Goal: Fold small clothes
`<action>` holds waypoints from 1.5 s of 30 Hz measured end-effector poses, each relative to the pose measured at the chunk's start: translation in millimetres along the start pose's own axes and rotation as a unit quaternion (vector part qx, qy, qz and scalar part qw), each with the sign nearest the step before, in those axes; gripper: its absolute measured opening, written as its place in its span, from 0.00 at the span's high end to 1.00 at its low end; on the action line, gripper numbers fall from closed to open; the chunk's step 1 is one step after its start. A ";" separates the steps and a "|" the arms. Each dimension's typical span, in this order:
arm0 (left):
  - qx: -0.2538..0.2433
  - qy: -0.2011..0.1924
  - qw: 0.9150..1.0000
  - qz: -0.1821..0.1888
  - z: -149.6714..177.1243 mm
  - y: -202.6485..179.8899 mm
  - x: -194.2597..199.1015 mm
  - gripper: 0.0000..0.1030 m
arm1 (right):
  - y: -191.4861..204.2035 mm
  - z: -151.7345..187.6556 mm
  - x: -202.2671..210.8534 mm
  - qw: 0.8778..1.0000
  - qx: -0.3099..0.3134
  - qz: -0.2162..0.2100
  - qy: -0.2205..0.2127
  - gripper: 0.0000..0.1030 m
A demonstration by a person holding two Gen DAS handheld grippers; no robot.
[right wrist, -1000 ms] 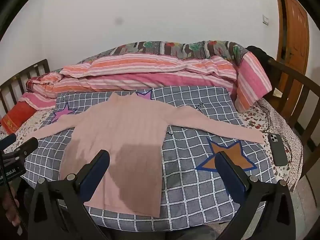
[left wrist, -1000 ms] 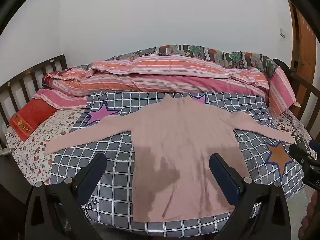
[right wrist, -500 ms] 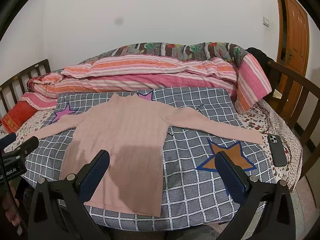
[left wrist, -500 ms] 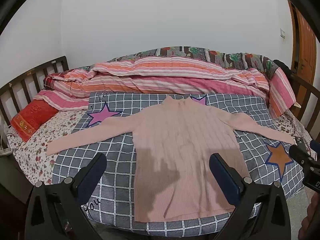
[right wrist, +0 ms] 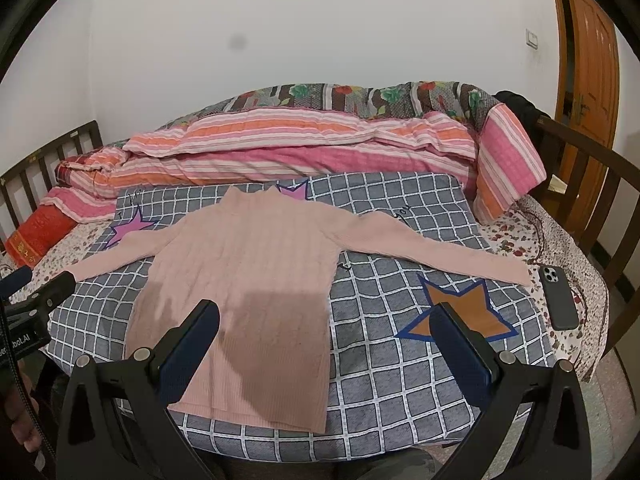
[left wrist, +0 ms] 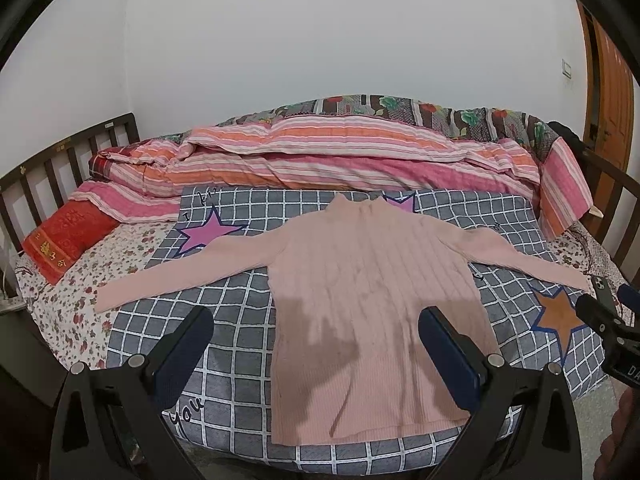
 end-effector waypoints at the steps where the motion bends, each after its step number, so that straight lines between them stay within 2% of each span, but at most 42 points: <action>1: 0.001 0.000 1.000 0.000 -0.5 0.3 0.0 0.00 | -0.1 -0.1 0.0 1.000 0.000 0.000 0.000 0.00; 24: 0.001 -0.002 1.000 0.001 -8.7 -0.3 2.9 0.00 | -3.4 0.0 -2.0 1.000 -0.005 0.000 -0.003 0.00; 37: 0.009 -0.006 1.000 0.007 1.4 -4.0 -0.3 0.00 | -3.2 -0.1 -0.3 1.000 -0.004 0.000 -0.005 0.00; 45: 0.023 -0.003 1.000 0.020 3.9 12.7 -22.2 0.00 | 2.2 -1.2 -8.7 1.000 -0.002 0.005 -0.010 0.00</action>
Point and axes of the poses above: each gripper's, at about its wrist camera, not at the fingertips, and x roughly against the way its jaws point, y to its left, z to its underside, the point moved 2 cm from there along -x, roughly the way its jaws point, and after that the axes turned 6 degrees about y, right-handed, at the moved point
